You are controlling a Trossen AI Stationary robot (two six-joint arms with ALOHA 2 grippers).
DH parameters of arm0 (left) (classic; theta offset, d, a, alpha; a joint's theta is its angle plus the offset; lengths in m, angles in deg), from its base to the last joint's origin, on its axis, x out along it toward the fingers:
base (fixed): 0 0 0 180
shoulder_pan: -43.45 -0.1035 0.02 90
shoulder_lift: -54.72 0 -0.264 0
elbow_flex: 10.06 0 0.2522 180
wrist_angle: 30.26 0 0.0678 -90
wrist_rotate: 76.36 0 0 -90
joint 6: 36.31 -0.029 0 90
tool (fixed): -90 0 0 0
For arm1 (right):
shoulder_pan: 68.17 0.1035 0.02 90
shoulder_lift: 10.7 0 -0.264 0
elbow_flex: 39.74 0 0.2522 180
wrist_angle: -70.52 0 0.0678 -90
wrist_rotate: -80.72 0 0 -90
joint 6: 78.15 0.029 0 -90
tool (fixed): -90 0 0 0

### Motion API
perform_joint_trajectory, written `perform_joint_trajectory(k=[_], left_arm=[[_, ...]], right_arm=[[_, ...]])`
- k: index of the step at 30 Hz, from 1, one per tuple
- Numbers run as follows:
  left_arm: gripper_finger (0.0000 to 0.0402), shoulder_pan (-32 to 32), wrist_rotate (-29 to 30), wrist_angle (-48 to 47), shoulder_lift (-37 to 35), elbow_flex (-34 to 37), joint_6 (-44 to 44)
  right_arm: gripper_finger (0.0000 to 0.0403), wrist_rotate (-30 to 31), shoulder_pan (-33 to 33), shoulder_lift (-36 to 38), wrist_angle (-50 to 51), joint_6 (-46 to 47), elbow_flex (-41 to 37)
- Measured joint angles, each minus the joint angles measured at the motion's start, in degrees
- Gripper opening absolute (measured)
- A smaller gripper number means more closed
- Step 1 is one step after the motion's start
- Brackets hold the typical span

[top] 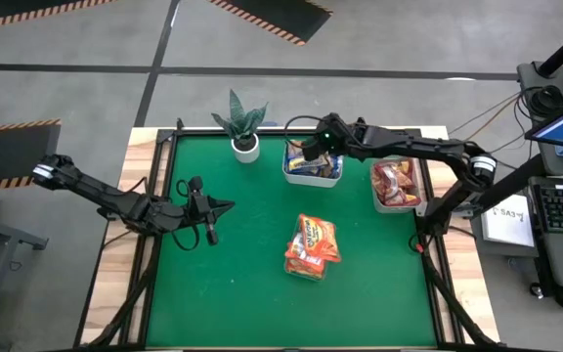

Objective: Sort Maruchan noodles
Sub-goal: Put the blue noodle pack into the white bin, then return to Home Position

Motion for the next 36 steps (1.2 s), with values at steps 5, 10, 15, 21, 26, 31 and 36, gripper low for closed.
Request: perform_joint_trajectory(k=[5, 10, 15, 21, 26, 31, 36], left_arm=[[0.0000, 0.0, 0.0, 0.0, 0.0, 0.0, 0.0], [0.0000, 0.0, 0.0, -0.1, 0.0, 0.0, 0.0], [0.0000, 0.0, 0.1, -0.2, 0.0, 0.0, 0.0], [0.0000, 0.0, 0.1, -0.2, 0.0, 0.0, -0.1], [0.0000, 0.0, 0.1, -0.2, 0.0, 0.0, -0.1], [0.0000, 0.0, 0.2, 0.0, 0.0, 0.0, 0.0], [0.0000, 0.0, 0.2, 0.0, 0.0, 0.0, 0.6]], right_arm=[[0.0119, 11.9, 2.3, -0.9, -6.1, -4.9, -1.1], [0.0077, 15.7, 3.7, -6.6, -17.7, -8.3, -4.4], [0.0023, 16.5, 3.7, -12.6, -24.4, -9.0, -7.0], [0.0009, 17.0, 4.2, -16.3, -27.1, -3.2, -8.1], [0.0009, 18.1, 4.2, -16.9, -26.8, -1.9, -8.2], [0.0009, 17.2, 4.7, -12.1, -22.7, -5.1, -6.9], [0.0009, 16.1, 8.2, -1.1, -19.1, -10.4, -7.1]])
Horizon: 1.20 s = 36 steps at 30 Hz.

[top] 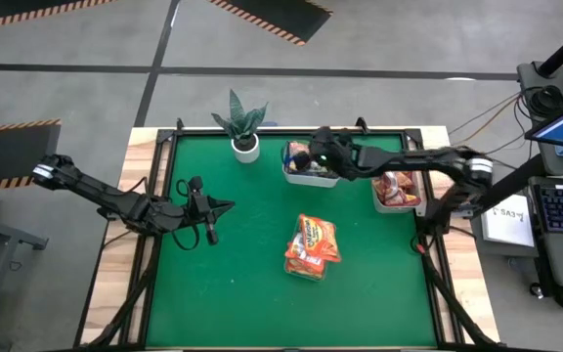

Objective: Sort Maruchan noodles
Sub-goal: Return to Home Position

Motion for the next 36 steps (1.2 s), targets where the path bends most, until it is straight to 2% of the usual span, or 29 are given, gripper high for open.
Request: perform_joint_trajectory(k=[5, 7, 11, 15, 18, 21, 29, 36], left_arm=[[0.0000, 0.0, -0.9, 1.4, 0.0, 0.0, 0.6], [0.0000, 0.1, -2.6, 2.4, 0.0, 0.3, 0.5], [0.0000, 0.8, -7.2, 1.3, -2.3, 3.3, -2.1], [0.0000, 0.1, -7.3, 11.4, -7.8, 7.8, -5.3], [0.0000, 0.1, -10.6, 20.2, -12.0, 11.4, -7.8], [0.0000, 0.1, -11.3, 24.1, -16.2, 14.4, -9.2], [0.0000, 0.0, -11.1, 24.1, -27.0, 19.5, -12.9], [0.0000, -0.3, -9.3, 27.7, -39.2, 25.9, -13.5]], right_arm=[[0.0009, -7.7, 6.6, 12.9, -0.7, -10.0, -7.6], [0.0009, -11.1, 9.4, 18.8, -1.8, -14.3, -12.9], [0.0009, -22.3, 14.0, 31.6, -7.3, -22.9, -26.0], [0.0009, -29.6, 14.8, 44.2, -14.9, -25.0, -38.1], [0.0009, -31.3, 14.8, 52.7, -17.3, -25.0, -44.4], [0.0009, -31.5, 14.8, 60.1, -17.8, -25.1, -48.7], [0.0009, -34.4, 14.8, 75.6, -17.7, -29.5, -55.7], [0.0009, -35.3, 14.8, 86.0, -18.4, -31.6, -59.7]])
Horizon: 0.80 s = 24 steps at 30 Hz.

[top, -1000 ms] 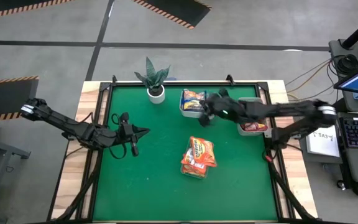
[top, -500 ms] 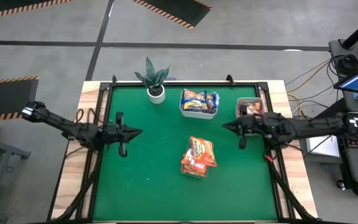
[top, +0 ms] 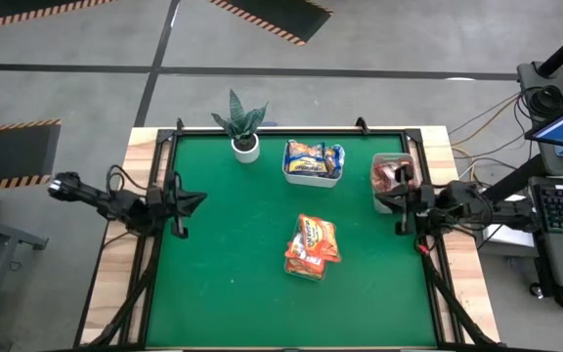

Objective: Sort Maruchan noodles
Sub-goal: Return to Home Position

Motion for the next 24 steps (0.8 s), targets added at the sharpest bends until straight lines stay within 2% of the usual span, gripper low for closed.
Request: perform_joint_trajectory(k=[2, 4, 6, 11, 14, 24], left_arm=[[0.0000, -0.2, 1.1, -3.4, -2.9, -0.1, 1.4], [0.0000, -0.5, 4.5, -4.8, -4.9, 0.0, 1.9], [0.0000, -0.6, 9.6, -5.4, -6.2, 0.0, 2.0], [0.0000, -0.6, 25.5, -7.2, -7.4, 0.0, 1.9], [0.0000, -0.6, 31.4, -7.3, -7.1, -0.4, 1.8], [0.0000, -0.6, 32.3, -7.3, -6.5, -0.6, 1.8]], right_arm=[[0.0009, -1.0, 0.0, 2.2, -0.3, -1.6, -1.8], [0.0009, -2.5, 0.1, 2.2, -4.8, -2.5, -4.4], [0.0009, -3.1, 0.1, 1.4, -7.5, -3.9, -4.3], [0.0009, -2.6, 0.1, 0.5, -5.1, -4.9, -4.4], [0.0009, -2.0, 0.1, 0.5, -2.7, -4.9, -4.4], [0.0009, -2.0, 0.1, 0.4, -0.4, 1.8, -4.4]])
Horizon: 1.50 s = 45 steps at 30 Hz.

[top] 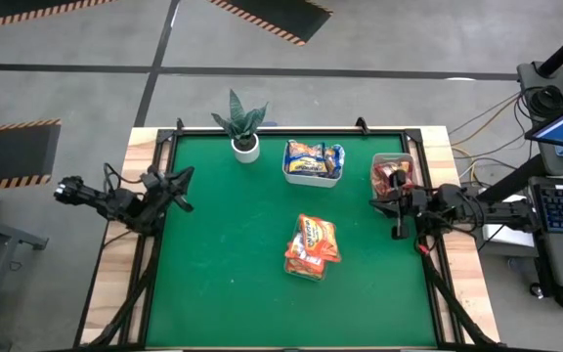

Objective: Sort Maruchan noodles
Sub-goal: Return to Home Position

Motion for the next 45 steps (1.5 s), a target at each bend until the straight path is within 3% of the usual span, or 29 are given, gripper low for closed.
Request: perform_joint_trajectory(k=[45], left_arm=[[0.0000, 0.0, -0.1, 0.1, 0.2, -0.1, 0.0]], right_arm=[[0.0009, 0.1, 0.0, -0.2, 0.1, 1.8, -0.1]])
